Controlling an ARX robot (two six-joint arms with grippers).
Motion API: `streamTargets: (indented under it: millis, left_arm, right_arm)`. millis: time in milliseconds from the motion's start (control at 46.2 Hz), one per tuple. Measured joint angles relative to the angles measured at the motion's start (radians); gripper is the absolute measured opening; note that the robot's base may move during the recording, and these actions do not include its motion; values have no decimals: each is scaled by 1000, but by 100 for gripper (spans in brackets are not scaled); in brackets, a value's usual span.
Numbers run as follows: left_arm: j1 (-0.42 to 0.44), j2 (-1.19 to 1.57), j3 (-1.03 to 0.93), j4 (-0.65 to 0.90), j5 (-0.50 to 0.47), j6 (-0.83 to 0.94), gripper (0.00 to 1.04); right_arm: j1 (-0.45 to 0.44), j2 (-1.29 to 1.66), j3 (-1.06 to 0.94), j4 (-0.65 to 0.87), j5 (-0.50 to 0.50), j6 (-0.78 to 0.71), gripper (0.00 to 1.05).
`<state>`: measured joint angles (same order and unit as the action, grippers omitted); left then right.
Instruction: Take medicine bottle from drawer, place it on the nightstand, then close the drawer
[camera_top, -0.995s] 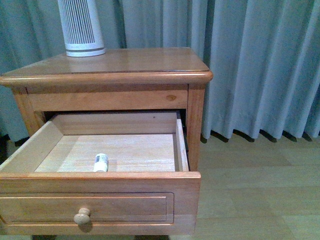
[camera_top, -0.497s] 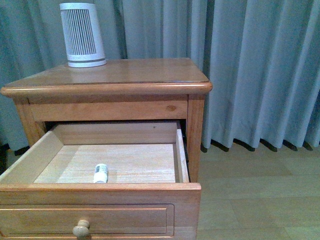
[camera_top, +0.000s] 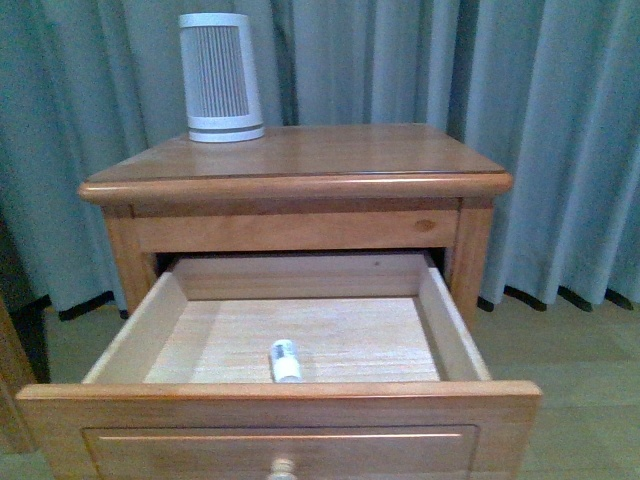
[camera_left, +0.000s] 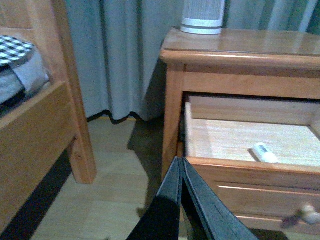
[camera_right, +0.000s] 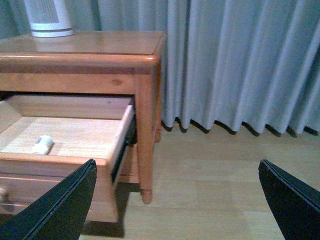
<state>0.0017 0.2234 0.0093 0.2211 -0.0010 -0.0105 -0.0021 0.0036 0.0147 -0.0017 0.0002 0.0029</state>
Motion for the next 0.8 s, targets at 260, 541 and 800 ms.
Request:
streamTargets:
  millis: [260,541,800]
  left_arm:
    - [0,-138,0,-171,-4,0,6]
    - [-1,-217,0,-219,-2,0,71]
    - [-1,-217,0,-219,0,0,98]
  right_arm:
    - [0,-1,0,0,-8,0,98]
    - [0,0,0,0,-4,0,98]
    - [-114,219,134,-220,-323,180,98]
